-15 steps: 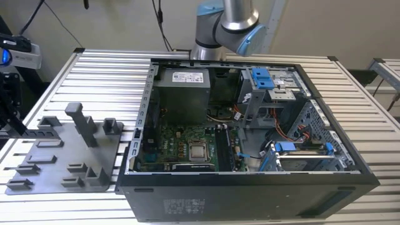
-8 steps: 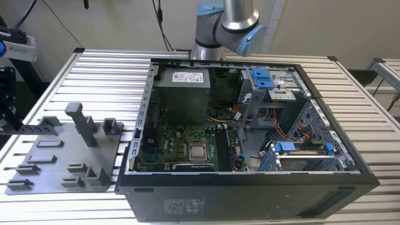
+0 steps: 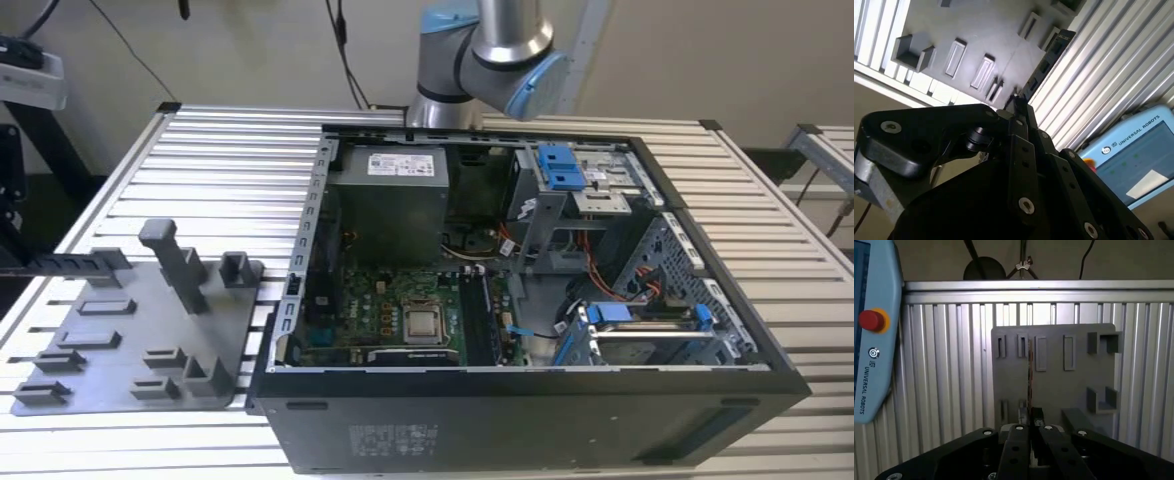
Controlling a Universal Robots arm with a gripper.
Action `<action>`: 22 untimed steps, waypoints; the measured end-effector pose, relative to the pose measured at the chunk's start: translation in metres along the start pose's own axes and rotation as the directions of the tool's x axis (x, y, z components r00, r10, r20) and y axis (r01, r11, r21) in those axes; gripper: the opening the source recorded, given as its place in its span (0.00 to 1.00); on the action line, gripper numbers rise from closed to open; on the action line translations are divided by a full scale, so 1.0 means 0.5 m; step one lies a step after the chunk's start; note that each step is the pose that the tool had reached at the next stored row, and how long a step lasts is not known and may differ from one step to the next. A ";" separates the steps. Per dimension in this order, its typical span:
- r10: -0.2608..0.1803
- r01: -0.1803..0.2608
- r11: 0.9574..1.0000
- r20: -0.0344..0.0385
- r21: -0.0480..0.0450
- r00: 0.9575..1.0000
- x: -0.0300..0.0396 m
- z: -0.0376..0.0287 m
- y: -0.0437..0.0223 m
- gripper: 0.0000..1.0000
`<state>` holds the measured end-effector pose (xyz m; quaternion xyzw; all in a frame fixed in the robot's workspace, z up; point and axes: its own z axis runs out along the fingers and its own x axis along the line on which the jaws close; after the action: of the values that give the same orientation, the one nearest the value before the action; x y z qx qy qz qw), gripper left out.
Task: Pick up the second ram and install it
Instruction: 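Pick up the second ram and move it above second insertion slot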
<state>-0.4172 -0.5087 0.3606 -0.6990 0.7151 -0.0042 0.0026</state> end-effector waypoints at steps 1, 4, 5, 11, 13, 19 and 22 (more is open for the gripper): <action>0.000 0.000 1.000 0.000 0.000 1.000 0.000 -0.004 0.000 0.14; 0.000 0.000 1.000 0.000 0.000 1.000 0.000 -0.017 0.000 0.14; 0.000 0.000 1.000 0.000 0.000 1.000 0.000 -0.021 0.000 0.14; 0.000 0.000 1.000 0.000 0.000 1.000 0.000 -0.047 0.000 0.14; 0.000 0.000 1.000 0.000 0.000 1.000 0.000 -0.056 -0.001 0.14; 0.000 0.000 1.000 0.000 0.000 1.000 0.000 -0.080 -0.001 0.14; 0.000 0.000 1.000 0.000 0.000 1.000 0.000 -0.091 -0.001 0.14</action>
<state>-0.4172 -0.5087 0.4062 -0.6990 0.7151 -0.0042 0.0026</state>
